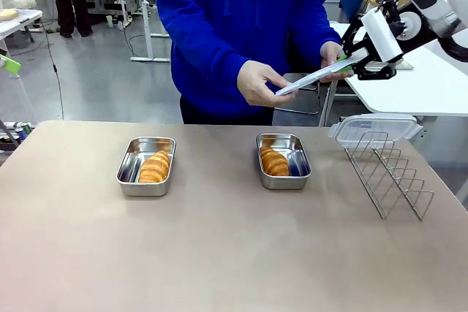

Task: Place the bread in airtight containers.
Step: Release when the human grabs the Airtight Container lid.

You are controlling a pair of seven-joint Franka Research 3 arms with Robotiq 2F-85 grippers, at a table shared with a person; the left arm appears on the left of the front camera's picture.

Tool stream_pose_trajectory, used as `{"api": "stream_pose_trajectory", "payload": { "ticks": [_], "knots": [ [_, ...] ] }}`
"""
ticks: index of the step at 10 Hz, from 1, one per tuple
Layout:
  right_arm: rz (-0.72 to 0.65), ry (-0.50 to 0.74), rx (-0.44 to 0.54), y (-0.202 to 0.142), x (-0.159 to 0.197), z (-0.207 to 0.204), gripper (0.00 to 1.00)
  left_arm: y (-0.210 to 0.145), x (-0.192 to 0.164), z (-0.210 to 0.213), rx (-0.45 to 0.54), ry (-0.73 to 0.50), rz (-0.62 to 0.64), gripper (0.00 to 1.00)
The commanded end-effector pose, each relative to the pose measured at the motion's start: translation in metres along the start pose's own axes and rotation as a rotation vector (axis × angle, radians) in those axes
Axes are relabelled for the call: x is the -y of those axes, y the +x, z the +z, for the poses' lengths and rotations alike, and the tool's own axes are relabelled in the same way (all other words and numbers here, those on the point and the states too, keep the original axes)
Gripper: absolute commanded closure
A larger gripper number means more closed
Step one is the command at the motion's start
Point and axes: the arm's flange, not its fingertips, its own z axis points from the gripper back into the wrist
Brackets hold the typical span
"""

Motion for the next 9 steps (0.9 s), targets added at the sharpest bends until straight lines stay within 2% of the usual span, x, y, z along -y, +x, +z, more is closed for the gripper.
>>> {"api": "stream_pose_trajectory", "payload": {
  "ticks": [1, 6, 7, 9],
  "knots": [
    [0.022, -0.025, 0.02, -0.002, -0.003, 0.002, 1.0, 0.001, 0.001, 0.002, -0.011, -0.001, -0.016, 0.0],
    [0.022, -0.025, 0.02, -0.002, -0.003, 0.002, 1.0, 0.001, 0.001, 0.002, -0.011, -0.001, -0.016, 0.0],
    [0.0, -0.004, 0.0, 0.0, 0.001, 0.002, 0.59, 0.001, 0.001, 0.002, -0.011, -0.001, -0.016, 0.0],
    [-0.032, 0.022, -0.031, 0.003, 0.007, 0.014, 0.03, 0.001, 0.001, 0.002, -0.011, -0.001, -0.016, 0.0]
  ]
}}
